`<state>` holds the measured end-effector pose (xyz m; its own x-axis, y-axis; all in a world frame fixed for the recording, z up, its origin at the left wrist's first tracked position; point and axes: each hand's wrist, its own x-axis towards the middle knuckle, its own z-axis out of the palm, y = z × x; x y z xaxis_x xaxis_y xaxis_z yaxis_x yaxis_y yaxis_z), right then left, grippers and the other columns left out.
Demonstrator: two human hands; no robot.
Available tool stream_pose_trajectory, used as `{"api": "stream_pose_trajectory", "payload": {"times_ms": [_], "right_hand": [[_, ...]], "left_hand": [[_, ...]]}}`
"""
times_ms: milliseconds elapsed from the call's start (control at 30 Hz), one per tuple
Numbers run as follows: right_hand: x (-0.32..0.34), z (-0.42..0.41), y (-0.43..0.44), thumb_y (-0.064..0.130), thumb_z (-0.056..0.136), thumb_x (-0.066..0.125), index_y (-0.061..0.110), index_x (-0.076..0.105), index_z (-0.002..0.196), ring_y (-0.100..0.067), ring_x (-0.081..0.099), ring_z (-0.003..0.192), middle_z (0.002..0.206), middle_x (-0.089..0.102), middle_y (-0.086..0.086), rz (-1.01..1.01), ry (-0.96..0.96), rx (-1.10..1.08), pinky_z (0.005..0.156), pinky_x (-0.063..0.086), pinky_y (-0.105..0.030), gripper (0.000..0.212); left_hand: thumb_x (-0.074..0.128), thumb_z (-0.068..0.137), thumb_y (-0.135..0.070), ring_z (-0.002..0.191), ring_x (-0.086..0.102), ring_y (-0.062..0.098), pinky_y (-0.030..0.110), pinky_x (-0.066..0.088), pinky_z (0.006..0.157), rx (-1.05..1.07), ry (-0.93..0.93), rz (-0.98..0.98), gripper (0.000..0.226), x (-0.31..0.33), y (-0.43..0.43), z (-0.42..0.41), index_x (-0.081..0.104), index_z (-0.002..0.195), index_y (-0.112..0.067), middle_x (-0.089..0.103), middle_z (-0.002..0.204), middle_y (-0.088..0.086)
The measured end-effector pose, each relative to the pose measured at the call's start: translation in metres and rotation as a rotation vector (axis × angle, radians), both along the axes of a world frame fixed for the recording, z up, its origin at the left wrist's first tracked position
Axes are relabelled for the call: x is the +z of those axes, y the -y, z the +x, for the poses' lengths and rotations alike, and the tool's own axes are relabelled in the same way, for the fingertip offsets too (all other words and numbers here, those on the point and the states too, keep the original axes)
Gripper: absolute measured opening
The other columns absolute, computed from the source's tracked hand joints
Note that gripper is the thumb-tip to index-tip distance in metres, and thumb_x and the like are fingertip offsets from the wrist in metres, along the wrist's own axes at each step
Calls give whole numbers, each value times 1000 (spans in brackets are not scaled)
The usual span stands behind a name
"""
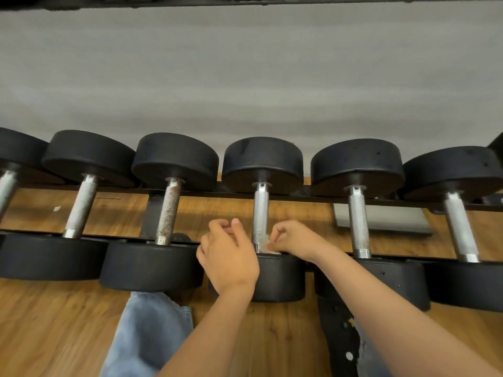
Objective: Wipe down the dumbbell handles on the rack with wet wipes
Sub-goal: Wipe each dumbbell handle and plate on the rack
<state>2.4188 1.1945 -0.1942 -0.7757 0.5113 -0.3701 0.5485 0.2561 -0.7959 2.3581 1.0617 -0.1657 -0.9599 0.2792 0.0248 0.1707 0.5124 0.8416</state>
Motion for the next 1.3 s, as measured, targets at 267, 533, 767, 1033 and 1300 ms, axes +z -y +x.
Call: {"api": "stream_pose_trajectory", "payload": {"times_ms": [267,533,767,1033,1300], "right_hand": [[0,-11,4,23,81,77,16,54,67,-9,56,77,76,59,2,6,21,-41,67,41,-20,28],[-4,-6,0,17,80,77,13,60,71,-19,64,93,93,69,-9,40,-94,-40,73,45,-18,20],[-8,-19,-1,15,84,73,10,56,69,-7,56,69,69,58,0,10,-250,-254,75,47,-22,24],[0,-65,-10,23,87,70,11,61,79,-12,57,74,77,61,0,49,-380,-669,70,49,-27,18],[-1,-77,-5,30,87,71,14,54,82,-19,62,85,91,63,-6,-75,-400,-754,74,52,-28,25]], "left_hand": [[37,101,-43,95,42,13,40,41,99,-72,-17,-20,18,-5,-2,-3,46,102,-27,40,82,-20],[35,98,-49,96,50,16,39,46,89,-87,-15,-10,25,-15,-2,-7,47,101,-28,49,86,-16],[25,89,-60,94,55,14,39,49,87,-103,-30,-12,41,-21,-3,-9,50,100,-29,60,90,-9],[26,90,-60,91,58,14,41,51,86,-96,-38,-31,37,-25,-4,-10,48,98,-31,59,89,-11],[24,91,-61,87,58,12,44,51,87,-105,-51,-28,42,-26,-5,-10,50,96,-29,60,86,-10]]}}
